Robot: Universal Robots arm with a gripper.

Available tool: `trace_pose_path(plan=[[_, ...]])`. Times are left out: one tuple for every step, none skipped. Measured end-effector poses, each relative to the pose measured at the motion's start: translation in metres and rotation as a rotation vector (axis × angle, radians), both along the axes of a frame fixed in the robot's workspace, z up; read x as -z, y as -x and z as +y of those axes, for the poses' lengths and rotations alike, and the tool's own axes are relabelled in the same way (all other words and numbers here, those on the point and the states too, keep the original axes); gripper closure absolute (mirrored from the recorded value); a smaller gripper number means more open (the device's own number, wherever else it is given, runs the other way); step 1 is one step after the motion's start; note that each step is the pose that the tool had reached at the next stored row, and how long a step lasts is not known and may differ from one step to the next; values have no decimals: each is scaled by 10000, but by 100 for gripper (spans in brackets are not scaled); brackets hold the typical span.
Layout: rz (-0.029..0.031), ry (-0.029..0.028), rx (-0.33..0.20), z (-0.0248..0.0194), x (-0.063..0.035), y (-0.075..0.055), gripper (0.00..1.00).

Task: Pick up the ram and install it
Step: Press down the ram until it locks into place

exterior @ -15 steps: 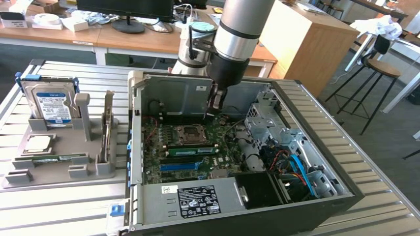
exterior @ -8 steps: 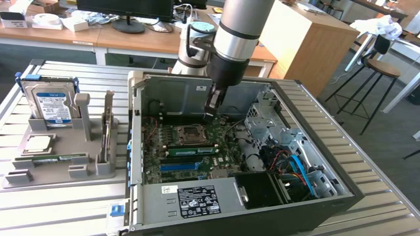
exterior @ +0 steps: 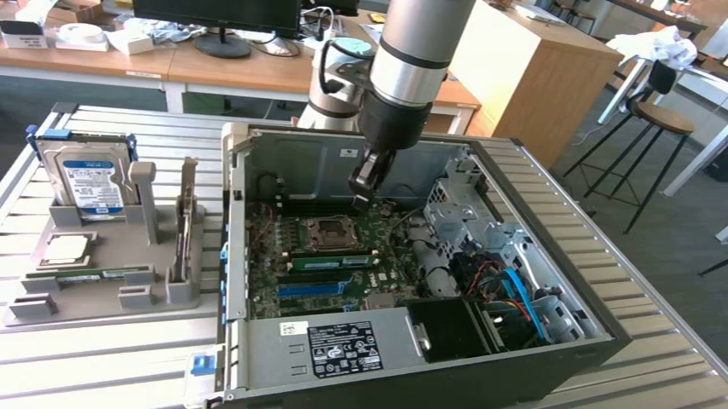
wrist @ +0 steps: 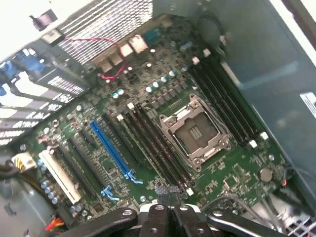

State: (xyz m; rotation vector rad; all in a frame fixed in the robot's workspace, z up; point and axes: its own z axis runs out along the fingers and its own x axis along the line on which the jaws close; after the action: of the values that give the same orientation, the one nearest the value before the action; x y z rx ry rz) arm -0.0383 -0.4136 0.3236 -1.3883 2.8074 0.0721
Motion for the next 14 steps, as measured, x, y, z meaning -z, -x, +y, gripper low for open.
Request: trace_pose_path(plan=[[0,1,185,0,0,0,90],[0,0,365,0,1,0,90],[0,0,544,0,1,0,90],[0,0,741,0,1,0,90],[0,0,921,0,2,0,90],[0,0,1101,0,2,0,90],[0,1,1280,0,2,0,90],[0,1,1460,0,3,0,90],[0,1,1640,0,3,0,90],[0,0,1831,0,4,0,90],[0,0,2012,0,5,0,90],[0,1,2190,0,5,0,90],[1,2,2371,0,6,0,90],[1,2,2551,-1,7,0,90]])
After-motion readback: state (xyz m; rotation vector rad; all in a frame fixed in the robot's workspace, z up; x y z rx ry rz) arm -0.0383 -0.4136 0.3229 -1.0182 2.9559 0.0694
